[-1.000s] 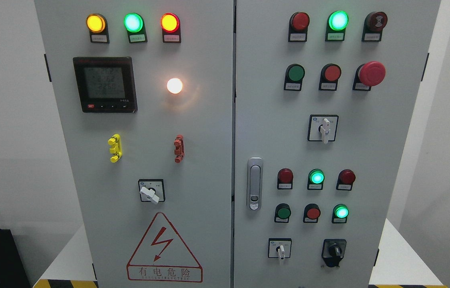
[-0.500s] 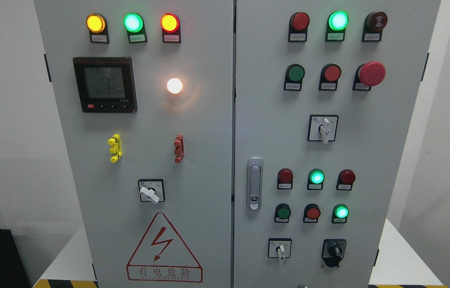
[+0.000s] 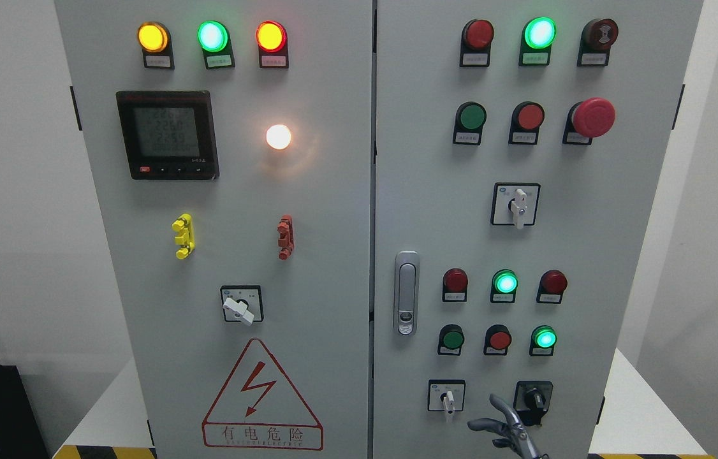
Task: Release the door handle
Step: 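Reach the right hand up toward the silver door latch handle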
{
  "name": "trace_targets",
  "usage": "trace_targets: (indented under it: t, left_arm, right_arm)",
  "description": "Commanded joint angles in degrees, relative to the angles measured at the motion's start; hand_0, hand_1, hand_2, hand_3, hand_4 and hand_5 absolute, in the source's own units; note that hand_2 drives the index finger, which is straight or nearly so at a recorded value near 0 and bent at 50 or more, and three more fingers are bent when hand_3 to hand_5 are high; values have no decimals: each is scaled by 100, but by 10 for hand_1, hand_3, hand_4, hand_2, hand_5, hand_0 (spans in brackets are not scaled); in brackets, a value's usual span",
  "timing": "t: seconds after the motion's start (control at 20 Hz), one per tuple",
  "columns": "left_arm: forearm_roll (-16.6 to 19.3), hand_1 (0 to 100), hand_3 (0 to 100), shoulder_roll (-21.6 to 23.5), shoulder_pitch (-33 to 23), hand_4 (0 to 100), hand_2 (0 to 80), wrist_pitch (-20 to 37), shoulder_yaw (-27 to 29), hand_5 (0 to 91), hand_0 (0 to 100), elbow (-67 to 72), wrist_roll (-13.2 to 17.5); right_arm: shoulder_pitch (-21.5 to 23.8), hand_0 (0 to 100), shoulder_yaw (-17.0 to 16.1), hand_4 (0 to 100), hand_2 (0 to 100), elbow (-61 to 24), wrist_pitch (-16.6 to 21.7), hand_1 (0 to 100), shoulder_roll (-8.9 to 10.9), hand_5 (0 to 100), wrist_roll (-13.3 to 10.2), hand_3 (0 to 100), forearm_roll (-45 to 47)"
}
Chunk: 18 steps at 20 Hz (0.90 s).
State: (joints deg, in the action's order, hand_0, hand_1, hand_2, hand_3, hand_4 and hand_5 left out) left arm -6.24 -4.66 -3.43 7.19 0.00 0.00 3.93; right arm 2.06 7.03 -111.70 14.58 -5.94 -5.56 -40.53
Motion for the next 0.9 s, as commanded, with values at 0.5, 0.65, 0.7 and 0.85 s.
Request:
trace_targets:
  t: [0.5, 0.65, 0.7, 0.85]
  left_arm:
    - [0, 389, 0, -8, 0, 0, 0, 2, -70, 0, 120, -88, 2]
    - [0, 389, 0, -8, 0, 0, 0, 2, -70, 0, 120, -88, 2]
    - [0, 389, 0, 0, 0, 0, 0, 2, -70, 0, 120, -88, 2]
    - [0, 389, 0, -8, 0, 0, 0, 2, -70, 0, 120, -88, 2]
  right_arm:
    - [-1577, 345, 1212, 974, 0, 1141, -1546, 418, -179, 981, -1105, 1000, -4077]
    - [-1639, 342, 1335, 977, 0, 1264, -1659, 409, -179, 982, -912, 1000, -4261]
    - [-1674, 342, 1344, 977, 0, 1326, -1790, 407, -179, 982, -877, 1000, -4314]
    - [-1718, 343, 1388, 979, 0, 1458, -1985, 401, -188, 984, -876, 1000, -4358]
